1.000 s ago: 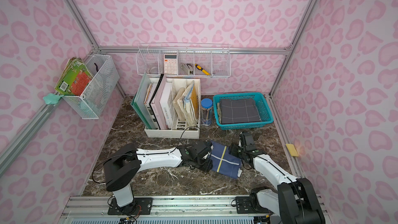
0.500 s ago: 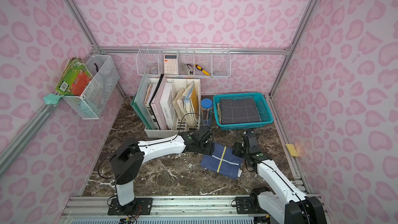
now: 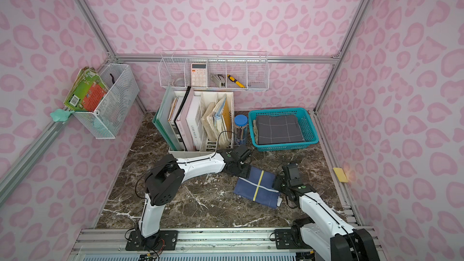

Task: Put the folded pillowcase in the basket
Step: Pick up the pillowcase at the center of the board.

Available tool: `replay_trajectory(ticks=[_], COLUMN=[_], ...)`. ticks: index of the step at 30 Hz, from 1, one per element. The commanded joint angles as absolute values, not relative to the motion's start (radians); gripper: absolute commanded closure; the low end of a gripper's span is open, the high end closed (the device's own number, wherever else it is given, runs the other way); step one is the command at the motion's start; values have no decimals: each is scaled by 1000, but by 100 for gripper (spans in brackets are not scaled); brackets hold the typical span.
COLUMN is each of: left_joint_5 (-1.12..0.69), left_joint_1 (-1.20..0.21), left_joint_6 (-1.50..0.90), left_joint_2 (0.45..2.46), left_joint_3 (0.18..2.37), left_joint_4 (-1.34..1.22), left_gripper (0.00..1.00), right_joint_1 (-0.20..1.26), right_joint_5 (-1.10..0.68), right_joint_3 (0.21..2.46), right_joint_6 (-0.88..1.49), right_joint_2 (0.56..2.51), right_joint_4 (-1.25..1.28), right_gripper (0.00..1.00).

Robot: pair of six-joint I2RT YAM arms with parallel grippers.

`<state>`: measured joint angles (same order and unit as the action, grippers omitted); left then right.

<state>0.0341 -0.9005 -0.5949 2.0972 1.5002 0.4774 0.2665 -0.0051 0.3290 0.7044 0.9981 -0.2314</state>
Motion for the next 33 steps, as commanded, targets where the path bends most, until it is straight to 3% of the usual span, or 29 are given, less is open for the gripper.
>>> replay_trajectory(ticks=[1,6,12,17,33], left_joint_5=[1,-28,-40,-5,152], left_joint_1=[-899,-899,-904,-917,-963], left_joint_6=[-591,-592,-600,-599,-533], left_joint_2=[2120,2131,2087,2024,1859], left_joint_3=[1520,1528,1514,1496,1568], left_joint_4=[498,491,474,457,415], left_gripper=[35,55,82,97,100], right_joint_1=[267,269,270,269,256], right_joint_5=[-39,-72,-64,-29,200], right_joint_3=[321,328,360,406,645], right_joint_6=[713,705,688,667,543], right_joint_2=[1023,1065,1073,1023,806], right_joint_4=[-191,-171,-176,-212,-305], right_gripper=[42,55,84,98,100])
